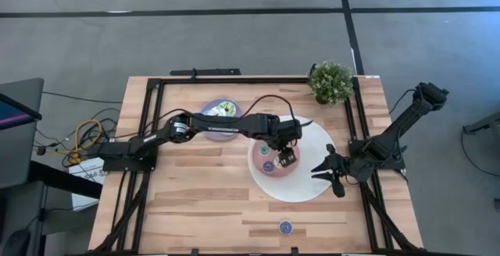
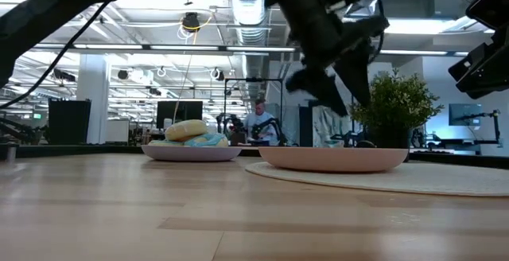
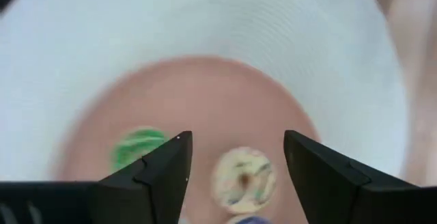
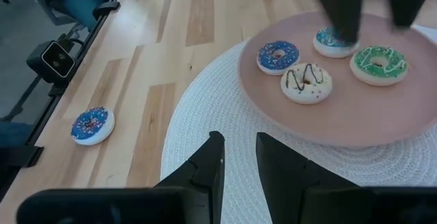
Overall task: Pick & Place donuts
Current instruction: Put the small violet donut on the pink plate
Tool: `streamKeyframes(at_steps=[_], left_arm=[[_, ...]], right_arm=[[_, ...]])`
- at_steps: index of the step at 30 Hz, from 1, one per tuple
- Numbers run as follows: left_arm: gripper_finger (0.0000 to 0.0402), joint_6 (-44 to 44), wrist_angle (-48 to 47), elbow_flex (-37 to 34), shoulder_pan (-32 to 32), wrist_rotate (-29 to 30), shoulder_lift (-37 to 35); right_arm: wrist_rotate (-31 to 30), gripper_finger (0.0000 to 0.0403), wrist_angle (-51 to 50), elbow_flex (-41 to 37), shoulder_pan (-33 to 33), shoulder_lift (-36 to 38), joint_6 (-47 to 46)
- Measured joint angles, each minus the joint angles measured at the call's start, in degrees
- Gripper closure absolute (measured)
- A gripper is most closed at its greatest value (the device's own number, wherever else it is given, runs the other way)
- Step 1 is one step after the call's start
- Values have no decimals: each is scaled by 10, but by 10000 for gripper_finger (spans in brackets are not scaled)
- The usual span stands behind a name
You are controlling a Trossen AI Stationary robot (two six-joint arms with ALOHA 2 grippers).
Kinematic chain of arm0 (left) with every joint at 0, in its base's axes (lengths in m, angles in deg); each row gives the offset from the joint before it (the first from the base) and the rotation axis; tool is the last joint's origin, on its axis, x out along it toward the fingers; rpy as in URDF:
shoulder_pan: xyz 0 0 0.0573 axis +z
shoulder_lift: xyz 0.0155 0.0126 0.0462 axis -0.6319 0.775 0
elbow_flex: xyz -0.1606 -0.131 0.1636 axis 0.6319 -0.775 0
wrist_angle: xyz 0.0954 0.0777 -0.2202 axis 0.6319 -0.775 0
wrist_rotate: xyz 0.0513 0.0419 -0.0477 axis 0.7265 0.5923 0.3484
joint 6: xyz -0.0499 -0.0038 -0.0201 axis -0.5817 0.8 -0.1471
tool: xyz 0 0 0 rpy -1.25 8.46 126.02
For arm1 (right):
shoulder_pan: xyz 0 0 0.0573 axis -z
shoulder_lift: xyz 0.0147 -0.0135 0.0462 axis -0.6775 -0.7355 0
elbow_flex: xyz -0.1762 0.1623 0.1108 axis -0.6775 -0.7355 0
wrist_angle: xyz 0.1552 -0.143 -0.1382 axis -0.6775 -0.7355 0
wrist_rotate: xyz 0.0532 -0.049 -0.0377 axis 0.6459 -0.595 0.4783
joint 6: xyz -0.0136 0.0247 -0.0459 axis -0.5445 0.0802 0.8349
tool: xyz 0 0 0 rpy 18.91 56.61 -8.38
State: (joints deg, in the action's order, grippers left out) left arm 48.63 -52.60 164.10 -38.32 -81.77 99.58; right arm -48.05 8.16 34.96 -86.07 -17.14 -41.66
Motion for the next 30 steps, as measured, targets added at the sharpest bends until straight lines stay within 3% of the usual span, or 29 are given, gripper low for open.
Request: streamKeyframes(at_steps=[5,9,16,21,30], left_arm=[[177,95,-73,69,-27,108,-15],[177,135,-86,41,-57,125,-53],[177,142,-173,37,-107,166,-56],[178,115,-172,-24,-146,152,-57],[178,36,-154,-163,-225,216,-63]], right_arm=[[0,328,-1,0,0,0,-6],[-6,328,-1,0,1,0,-6],[-10,328,11,0,0,0,-6],[-10,327,31,0,0,0,-6],[-9,327,62,0,1,0,-7]])
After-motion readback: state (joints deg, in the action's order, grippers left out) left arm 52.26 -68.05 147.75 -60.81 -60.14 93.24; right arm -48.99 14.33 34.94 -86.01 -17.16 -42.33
